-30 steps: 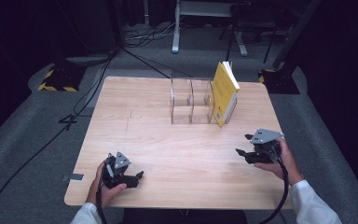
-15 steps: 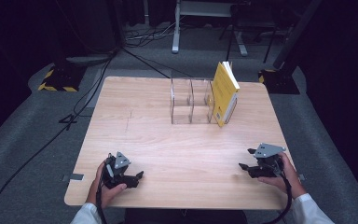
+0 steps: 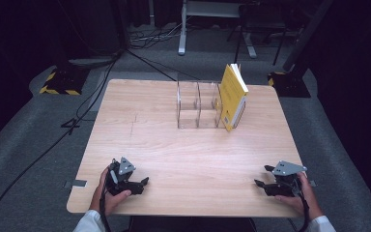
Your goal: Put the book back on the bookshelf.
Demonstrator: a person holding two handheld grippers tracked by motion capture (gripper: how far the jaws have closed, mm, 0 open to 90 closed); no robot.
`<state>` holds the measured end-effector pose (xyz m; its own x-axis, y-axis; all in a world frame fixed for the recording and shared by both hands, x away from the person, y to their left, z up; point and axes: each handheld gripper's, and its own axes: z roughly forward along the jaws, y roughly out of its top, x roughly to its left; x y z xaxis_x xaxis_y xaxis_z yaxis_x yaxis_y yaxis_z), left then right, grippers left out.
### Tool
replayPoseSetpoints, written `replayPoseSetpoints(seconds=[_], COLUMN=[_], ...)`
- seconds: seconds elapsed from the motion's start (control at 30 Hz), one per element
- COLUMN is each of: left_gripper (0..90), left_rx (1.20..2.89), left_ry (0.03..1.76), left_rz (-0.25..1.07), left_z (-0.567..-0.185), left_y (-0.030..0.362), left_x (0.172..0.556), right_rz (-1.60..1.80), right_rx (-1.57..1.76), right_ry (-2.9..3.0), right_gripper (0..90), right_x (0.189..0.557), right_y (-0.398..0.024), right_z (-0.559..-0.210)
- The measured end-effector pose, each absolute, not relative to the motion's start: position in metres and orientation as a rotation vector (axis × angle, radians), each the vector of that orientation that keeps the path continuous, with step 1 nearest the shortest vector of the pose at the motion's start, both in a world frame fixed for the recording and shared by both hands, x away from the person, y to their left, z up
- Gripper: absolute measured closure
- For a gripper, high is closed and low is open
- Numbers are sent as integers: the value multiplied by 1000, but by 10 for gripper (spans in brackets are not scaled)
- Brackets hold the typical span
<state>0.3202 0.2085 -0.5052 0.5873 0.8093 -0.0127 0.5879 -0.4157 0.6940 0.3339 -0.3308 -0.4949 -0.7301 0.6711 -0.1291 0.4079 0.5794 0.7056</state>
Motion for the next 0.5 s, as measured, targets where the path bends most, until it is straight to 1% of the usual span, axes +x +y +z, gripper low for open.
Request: replayPoseSetpoints(seconds=[0.1, 0.3, 0.4, 0.5], left_gripper=[155, 155, 154, 155], left_rx=[2152, 2156, 2159, 2160], left_ry=[1104, 1099, 1097, 1096], left_rz=[430, 433, 435, 439], left_z=[-505, -505, -505, -505], left_y=[209, 209, 209, 209], left_x=[320, 320, 321, 320], right_rz=[978, 1036, 1043, 1029], right_rx=[914, 1037, 1120, 1160], right_ry=[2414, 2371, 2325, 2294], right_gripper=[305, 267, 267, 265], right_x=[330, 322, 317, 316], right_y=[-339, -360, -372, -376], right_z=[-498, -503, -504, -504])
